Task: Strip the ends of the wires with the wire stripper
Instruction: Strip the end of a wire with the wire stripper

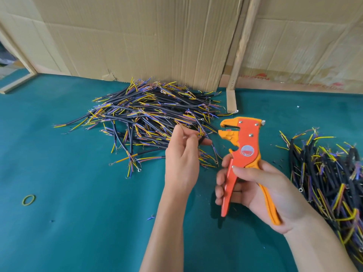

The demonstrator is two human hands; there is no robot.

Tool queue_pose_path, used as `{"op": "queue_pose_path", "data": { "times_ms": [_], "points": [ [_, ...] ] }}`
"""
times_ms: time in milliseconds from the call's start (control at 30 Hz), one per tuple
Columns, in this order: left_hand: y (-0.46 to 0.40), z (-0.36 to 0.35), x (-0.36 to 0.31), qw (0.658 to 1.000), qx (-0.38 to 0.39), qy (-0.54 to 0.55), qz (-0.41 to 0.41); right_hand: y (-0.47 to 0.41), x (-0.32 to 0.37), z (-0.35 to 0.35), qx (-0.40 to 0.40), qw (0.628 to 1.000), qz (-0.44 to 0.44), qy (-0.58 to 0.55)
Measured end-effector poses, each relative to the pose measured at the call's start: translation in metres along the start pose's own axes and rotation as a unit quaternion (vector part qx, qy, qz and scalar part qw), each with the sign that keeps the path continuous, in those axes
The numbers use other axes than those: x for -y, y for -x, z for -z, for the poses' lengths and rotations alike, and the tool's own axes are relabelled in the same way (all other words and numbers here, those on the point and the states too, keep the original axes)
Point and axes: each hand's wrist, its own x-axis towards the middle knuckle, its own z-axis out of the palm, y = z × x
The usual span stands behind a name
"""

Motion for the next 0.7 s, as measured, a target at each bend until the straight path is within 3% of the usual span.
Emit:
{"op": "queue_pose_path", "data": {
  "times_ms": [100,367,700],
  "points": [
    [0.0,-0.002,0.002,1.0,0.001,-0.019,-0.01,0.0,0.001,0.001,0.021,0.999,0.036,-0.018],
    [0.003,-0.01,0.003,0.988,0.058,-0.117,-0.077,-0.01,-0.002,0.003,-0.11,0.98,0.163,0.01],
    [0.005,-0.01,0.0,0.984,0.074,-0.144,-0.08,-0.011,-0.006,0.008,-0.106,0.982,0.148,0.052]
  ]
}}
